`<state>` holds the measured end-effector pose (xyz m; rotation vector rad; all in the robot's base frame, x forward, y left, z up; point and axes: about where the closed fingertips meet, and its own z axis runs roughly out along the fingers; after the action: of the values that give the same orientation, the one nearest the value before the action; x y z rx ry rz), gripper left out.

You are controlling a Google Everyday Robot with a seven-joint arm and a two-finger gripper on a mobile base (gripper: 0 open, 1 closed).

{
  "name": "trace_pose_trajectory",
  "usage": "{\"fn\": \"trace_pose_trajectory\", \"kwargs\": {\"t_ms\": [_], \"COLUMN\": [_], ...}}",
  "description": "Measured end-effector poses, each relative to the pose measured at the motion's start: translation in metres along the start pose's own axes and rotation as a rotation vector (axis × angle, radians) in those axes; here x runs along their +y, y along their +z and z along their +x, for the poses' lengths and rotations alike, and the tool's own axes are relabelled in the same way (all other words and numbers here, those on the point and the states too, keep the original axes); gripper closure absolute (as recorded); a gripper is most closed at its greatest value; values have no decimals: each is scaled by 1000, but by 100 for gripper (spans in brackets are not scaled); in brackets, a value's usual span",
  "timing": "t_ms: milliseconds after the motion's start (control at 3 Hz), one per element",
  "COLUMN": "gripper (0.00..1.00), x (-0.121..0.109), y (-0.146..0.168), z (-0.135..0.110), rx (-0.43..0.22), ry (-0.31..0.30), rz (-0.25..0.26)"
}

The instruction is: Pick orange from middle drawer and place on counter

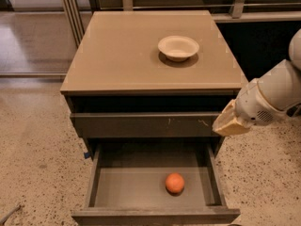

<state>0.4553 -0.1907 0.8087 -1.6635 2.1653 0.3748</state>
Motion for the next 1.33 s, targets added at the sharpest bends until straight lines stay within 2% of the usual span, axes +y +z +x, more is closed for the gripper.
{"fn": "trace_pose_trajectory", "kwargs": {"t_ms": [333, 667, 1000, 1333], "gripper": [100, 100, 100, 100], "x": [0, 2, 10, 11], "y": [6, 20, 71, 132], "z": [3, 9, 37, 63], "rx": [-1, 22, 36, -6], "ry": [5, -3, -47, -66], "rz": [-14, -8, -8, -12]}}
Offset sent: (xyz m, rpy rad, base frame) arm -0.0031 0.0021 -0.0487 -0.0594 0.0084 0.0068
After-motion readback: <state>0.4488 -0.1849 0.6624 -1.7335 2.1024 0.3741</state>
